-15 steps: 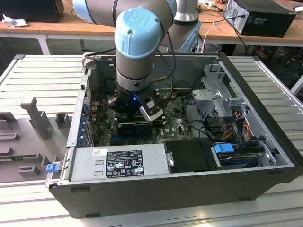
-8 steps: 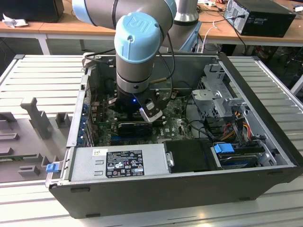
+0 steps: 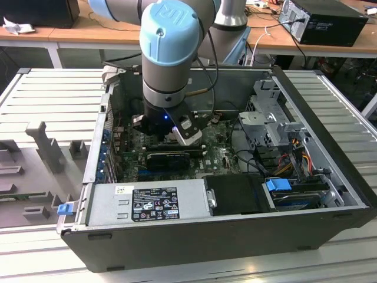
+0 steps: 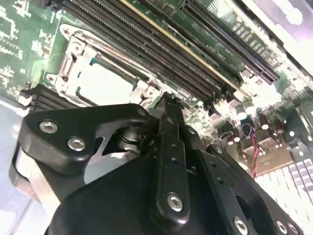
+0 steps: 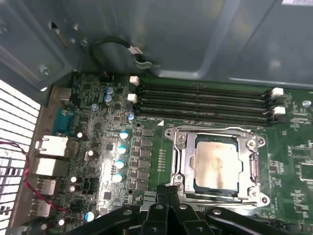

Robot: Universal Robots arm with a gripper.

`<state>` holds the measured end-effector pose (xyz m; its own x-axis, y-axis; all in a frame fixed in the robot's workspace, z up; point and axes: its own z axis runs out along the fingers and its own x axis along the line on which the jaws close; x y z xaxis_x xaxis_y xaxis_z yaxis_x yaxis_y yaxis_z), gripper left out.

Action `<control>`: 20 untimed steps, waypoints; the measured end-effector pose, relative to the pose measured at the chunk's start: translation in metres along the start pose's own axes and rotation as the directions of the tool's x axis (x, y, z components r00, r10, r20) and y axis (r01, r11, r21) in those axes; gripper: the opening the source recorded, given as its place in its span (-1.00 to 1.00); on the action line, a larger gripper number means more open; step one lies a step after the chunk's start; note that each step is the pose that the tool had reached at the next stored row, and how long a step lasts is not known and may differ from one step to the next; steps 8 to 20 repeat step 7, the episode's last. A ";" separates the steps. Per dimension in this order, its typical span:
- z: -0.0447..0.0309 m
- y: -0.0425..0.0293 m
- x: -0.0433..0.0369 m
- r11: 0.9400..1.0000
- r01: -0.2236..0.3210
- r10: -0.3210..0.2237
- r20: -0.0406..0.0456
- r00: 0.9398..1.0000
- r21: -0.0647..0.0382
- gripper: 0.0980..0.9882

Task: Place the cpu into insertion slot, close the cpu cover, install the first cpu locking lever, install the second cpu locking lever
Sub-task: 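Install the second cpu locking lever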

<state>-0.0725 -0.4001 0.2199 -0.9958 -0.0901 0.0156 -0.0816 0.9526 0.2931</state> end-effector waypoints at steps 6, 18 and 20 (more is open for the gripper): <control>-0.0169 0.0052 0.0003 1.000 0.000 0.000 0.000 1.000 -0.001 -0.98; -0.0174 0.0054 0.0003 1.000 0.000 0.000 0.000 1.000 -0.001 -0.98; -0.0174 0.0054 0.0003 1.000 0.000 0.000 0.000 1.000 -0.001 -0.98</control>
